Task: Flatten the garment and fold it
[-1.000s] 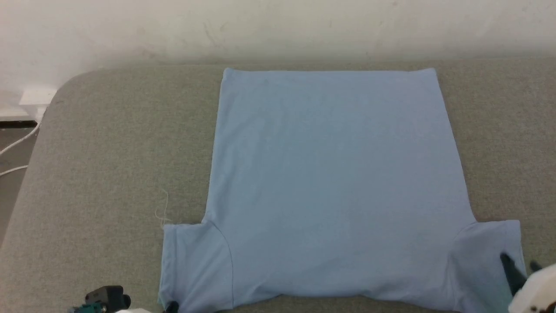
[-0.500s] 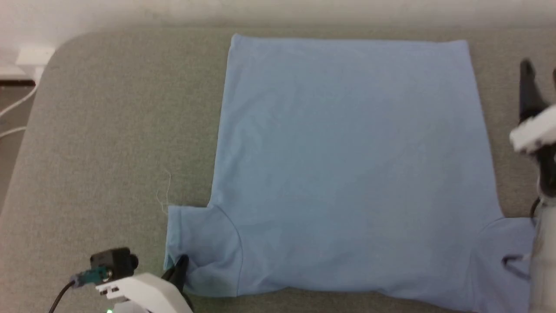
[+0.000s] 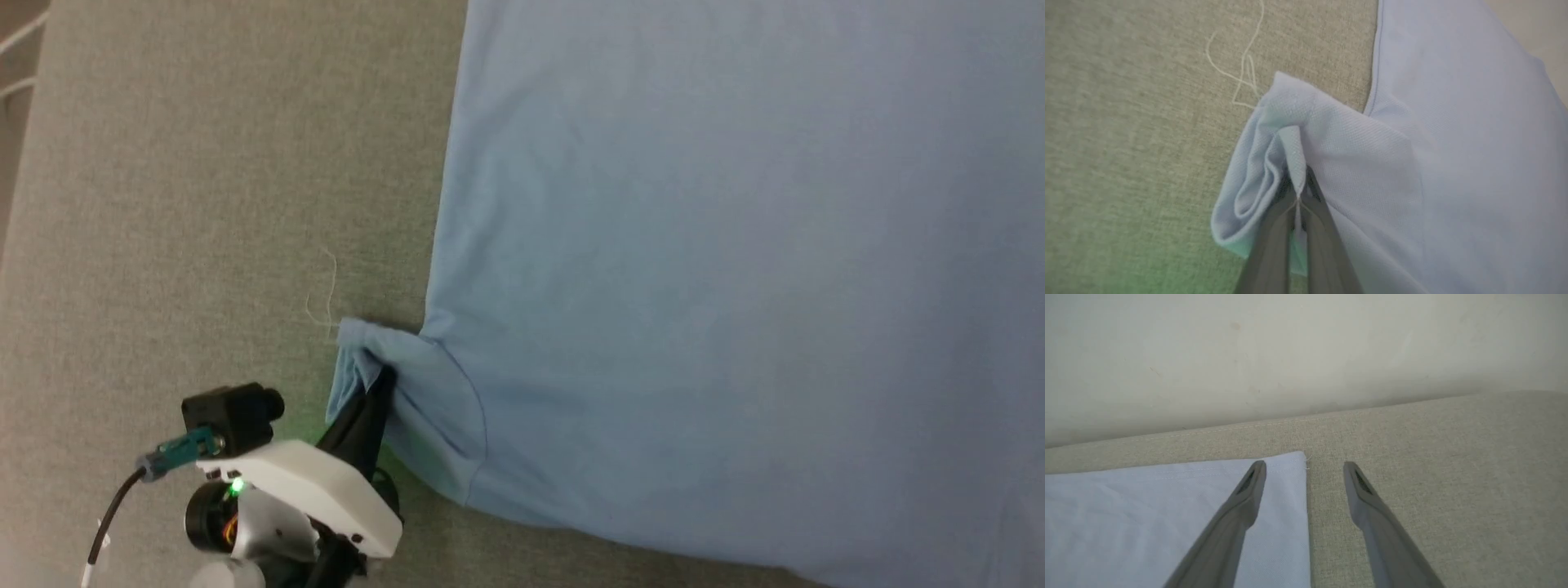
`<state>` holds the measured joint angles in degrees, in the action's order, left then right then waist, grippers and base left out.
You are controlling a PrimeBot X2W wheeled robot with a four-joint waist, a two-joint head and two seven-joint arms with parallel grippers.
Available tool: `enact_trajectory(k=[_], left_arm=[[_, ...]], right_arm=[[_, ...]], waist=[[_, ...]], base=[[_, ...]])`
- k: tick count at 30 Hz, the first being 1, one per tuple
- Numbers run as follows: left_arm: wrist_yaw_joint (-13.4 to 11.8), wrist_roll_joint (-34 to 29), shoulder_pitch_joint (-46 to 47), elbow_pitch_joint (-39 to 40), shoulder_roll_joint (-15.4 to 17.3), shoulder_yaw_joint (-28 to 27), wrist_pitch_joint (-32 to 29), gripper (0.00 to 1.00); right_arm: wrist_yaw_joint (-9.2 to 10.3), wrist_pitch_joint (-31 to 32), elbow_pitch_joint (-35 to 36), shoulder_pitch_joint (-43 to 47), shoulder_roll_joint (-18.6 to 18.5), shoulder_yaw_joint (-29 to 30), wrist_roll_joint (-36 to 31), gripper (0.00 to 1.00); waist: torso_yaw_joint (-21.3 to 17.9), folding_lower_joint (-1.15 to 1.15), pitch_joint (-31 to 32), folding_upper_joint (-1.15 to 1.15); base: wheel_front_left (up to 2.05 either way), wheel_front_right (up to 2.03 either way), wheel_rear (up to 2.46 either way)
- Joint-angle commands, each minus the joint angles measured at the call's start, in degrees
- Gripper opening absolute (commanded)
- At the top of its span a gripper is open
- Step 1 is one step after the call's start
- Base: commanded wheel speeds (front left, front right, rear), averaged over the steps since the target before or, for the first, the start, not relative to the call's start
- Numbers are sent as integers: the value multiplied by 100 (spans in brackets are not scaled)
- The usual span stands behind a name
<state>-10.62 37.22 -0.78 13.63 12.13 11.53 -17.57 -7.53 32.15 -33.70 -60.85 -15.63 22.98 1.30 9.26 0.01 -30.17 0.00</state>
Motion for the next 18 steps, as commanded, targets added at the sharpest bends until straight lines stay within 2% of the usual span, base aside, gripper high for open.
enact_trajectory(k=[1,10,11,12,14,15,18], left_arm=[[-22,-57,75,-191,-24,13,-41,0],[61,-18,257,-258,-107,55,100,0],[61,-17,257,-270,-108,57,108,0],[61,-17,258,-279,-109,58,116,0],[58,-13,260,-298,-115,61,128,0],[59,-2,260,-312,-122,62,132,0],[53,14,247,-363,-125,53,150,0]], right_arm=[[4,110,-32,-98,-29,29,-63,100],[4,1538,78,-510,-127,374,-734,100],[4,1709,102,-521,-105,404,-809,75],[4,1849,136,-530,-81,408,-868,40],[4,1988,268,-515,-60,393,-977,8],[4,2007,340,-481,-67,358,-1023,0],[4,1832,584,-312,-105,222,-1014,0]], waist=[[442,-1,-628,0],[627,-1,-971,0],[630,-1,-979,0],[631,-1,-986,0],[627,-1,-985,0],[618,-1,-966,0],[568,-1,-862,0]], base=[[0,0,0],[0,0,0],[0,0,0],[0,0,0],[0,0,0],[0,0,0],[0,0,0]])
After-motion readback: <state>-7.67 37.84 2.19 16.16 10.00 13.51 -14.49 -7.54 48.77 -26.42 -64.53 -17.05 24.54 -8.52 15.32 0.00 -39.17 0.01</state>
